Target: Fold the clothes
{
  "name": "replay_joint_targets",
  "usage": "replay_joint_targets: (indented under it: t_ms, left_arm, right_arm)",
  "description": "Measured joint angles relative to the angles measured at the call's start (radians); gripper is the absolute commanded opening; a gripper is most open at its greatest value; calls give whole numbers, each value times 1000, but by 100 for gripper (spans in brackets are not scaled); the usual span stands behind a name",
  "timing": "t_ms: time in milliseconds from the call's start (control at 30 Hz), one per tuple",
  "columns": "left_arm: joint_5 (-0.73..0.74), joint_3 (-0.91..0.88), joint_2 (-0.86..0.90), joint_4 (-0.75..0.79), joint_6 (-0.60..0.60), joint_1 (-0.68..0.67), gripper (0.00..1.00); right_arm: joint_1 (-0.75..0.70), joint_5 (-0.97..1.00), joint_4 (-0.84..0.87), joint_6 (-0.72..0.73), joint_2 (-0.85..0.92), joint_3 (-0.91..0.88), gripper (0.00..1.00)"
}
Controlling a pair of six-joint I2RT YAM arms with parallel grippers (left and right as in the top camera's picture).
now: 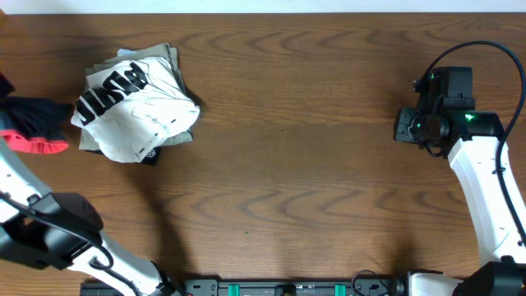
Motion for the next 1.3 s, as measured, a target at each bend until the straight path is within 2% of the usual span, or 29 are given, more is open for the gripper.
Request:
replay_joint_targets:
  t_ms: [300, 533, 867, 1000, 1300]
  left_arm:
    - [-65, 0, 66, 27, 176, -182, 6]
    - [-133, -5, 158, 27, 242, -340, 6]
    - [-208, -15, 251, 26, 261, -553, 6]
    - [-211, -15, 251, -41, 255, -613, 6]
    - [-210, -16, 251, -177, 181, -649, 6]
  right_arm:
    - [0, 0, -23, 3, 0, 0, 41]
    - [0, 0, -26, 3, 0, 0, 41]
    - [0, 0, -29, 3, 0, 0, 41]
    - [0, 0, -29, 3, 0, 0, 41]
    - [0, 0, -28, 3, 0, 0, 42]
